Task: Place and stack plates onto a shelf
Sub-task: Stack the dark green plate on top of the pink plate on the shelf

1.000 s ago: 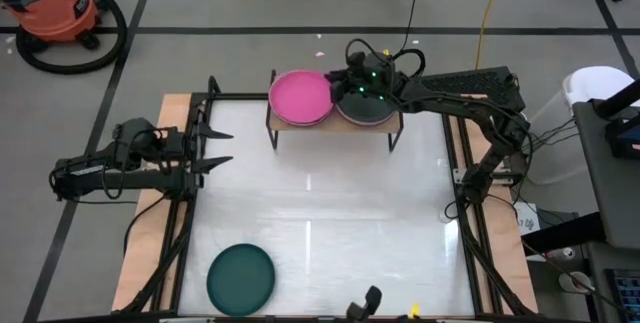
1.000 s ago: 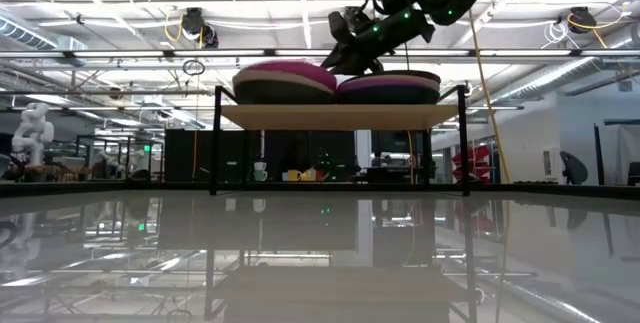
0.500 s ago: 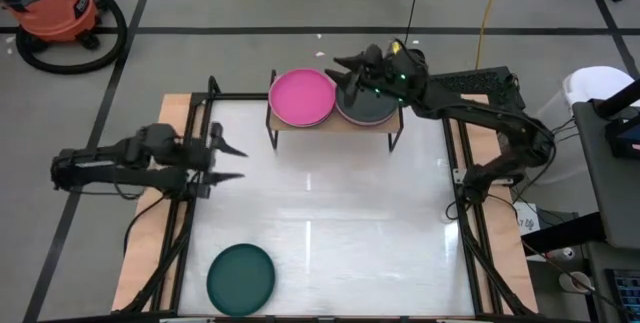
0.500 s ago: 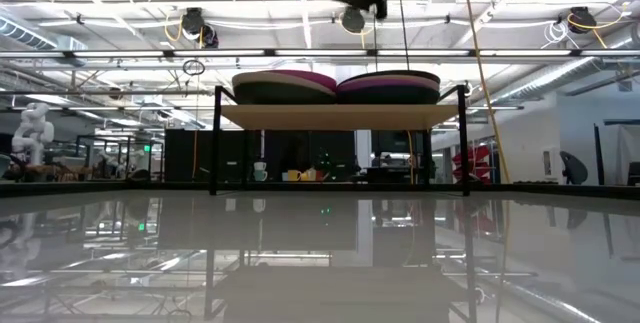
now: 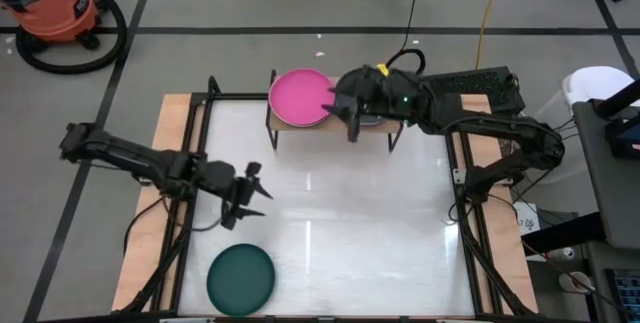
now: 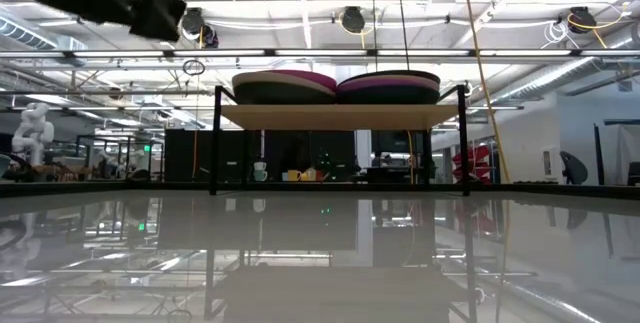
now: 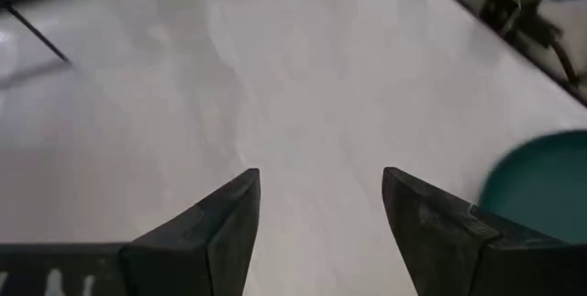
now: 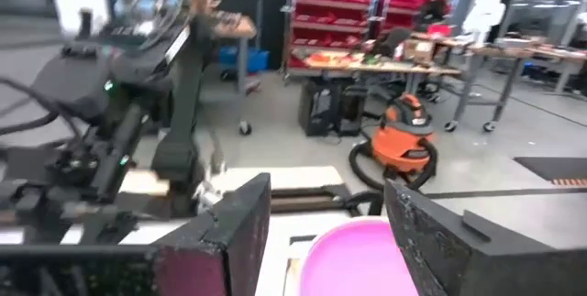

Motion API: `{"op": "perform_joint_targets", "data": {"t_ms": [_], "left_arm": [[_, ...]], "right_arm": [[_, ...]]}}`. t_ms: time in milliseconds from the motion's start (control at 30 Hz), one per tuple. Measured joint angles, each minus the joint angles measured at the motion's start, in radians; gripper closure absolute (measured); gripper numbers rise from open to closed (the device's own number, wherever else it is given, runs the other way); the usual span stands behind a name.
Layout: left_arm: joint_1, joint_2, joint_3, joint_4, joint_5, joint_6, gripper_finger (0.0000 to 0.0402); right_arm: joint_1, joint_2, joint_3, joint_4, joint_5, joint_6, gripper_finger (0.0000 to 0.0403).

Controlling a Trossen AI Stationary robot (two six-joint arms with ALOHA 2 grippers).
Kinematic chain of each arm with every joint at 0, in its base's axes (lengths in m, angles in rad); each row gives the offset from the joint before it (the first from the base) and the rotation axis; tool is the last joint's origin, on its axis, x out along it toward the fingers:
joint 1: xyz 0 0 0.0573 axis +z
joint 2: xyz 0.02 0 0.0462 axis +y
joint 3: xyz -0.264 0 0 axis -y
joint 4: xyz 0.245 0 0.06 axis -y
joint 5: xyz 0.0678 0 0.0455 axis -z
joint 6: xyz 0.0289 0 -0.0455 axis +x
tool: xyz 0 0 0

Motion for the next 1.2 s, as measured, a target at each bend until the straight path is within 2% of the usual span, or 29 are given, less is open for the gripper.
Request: {"op": "perform_joint_targets", "data": {"t_ms": [233,467,667,1067,1200], "left_arm": [[-0.081,0.159,0.0,-0.064,-0.001,-0.106,0.0167],[-0.179,0.313,0.0,-0.061,0.001,-0.195,0.0167],[-0.212,0.401,0.0,-0.053,0.001,-0.261,0.0167],[-0.259,0.493,0.0,-0.043,0.035,-0.349,0.0167],[-0.248,0.468,0.016,-0.095,-0.034,-0.348,0.0167]], "right_arm": [[0.073,0.0,-0.037,-0.008,0.003,-0.032,0.0208],[0.097,0.0,-0.089,-0.007,0.01,-0.029,0.0209],[0.102,0.0,-0.128,-0.007,0.076,-0.021,0.0209],[0.108,0.0,-0.202,0.029,0.079,0.023,0.0209],[0.109,0.0,-0.204,0.032,0.079,0.027,0.0209]]}}
